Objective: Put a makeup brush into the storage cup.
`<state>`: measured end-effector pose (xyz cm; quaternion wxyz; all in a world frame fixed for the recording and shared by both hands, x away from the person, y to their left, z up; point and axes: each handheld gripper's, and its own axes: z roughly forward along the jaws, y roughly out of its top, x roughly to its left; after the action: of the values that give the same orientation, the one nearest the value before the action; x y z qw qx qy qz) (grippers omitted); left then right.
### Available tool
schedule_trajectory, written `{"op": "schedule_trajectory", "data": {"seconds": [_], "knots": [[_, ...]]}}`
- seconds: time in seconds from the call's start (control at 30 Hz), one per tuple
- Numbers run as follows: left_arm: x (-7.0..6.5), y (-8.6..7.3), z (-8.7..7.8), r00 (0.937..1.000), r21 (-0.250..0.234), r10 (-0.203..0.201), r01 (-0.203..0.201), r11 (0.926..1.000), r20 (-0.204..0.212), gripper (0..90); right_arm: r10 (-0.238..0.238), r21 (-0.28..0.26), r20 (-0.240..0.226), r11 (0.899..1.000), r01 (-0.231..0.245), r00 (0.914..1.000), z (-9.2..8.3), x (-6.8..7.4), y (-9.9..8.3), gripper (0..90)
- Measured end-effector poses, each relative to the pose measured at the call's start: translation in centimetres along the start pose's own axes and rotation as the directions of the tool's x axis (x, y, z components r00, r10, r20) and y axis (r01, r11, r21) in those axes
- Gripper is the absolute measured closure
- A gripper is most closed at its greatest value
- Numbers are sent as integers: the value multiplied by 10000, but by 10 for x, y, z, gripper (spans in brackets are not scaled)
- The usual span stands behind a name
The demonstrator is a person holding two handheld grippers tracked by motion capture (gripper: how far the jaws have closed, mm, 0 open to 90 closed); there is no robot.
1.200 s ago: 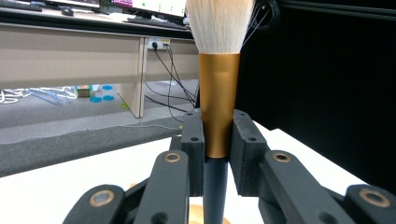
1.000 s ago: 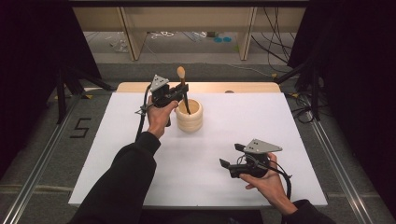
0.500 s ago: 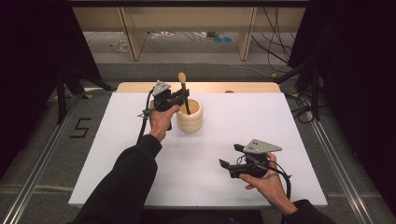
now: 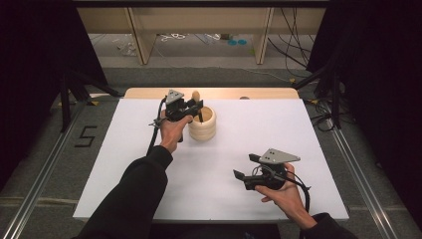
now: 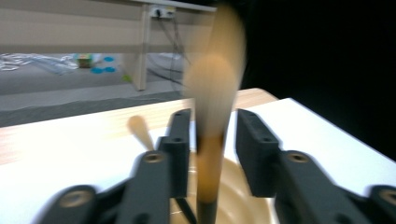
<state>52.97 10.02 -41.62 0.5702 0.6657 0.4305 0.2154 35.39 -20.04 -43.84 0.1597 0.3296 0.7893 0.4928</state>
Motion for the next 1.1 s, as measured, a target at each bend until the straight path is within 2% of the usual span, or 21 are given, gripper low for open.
{"op": "schedule_trajectory", "data": {"seconds": [0.07, 0.13, 0.23, 0.4, 0.7, 0.87, 1.1], "knots": [[0, 1, -2, 9998, 90, 81, -79, 9999, -177, 486, -1, 3, -1, 10000, 1, 10000, 0, 0, 0, 200], [0, 2, -3, 9994, 140, -54, 59, 9999, -353, 371, 18, 9, -14, 10000, -18, 10000, 0, 0, 0, 200], [1, 5, -7, 9987, 108, -58, 64, 9999, -501, 303, -12, 79, -35, 10000, 12, 10000, 0, 0, 0, 200], [1, 8, -13, 9984, 33, -140, 142, 9999, -539, 279, -22, 80, -24, 10000, 22, 10000, 0, 0, 0, 199], [0, 10, -19, 9995, 32, -184, 185, 9998, -260, 272, 38, -18, -4, 10000, -38, 10000, 0, 0, 1, 197], [-1, 12, -22, 9992, -67, -401, 401, 9992, -42, 259, 116, -20, -4, 9999, -116, 9999, -1, 0, 1, 197], [-1, 14, -29, 9990, -44, -392, 393, 9992, 234, 230, 26, -37, 35, 10000, -25, 10000, -1, -1, 1, 195]]}}
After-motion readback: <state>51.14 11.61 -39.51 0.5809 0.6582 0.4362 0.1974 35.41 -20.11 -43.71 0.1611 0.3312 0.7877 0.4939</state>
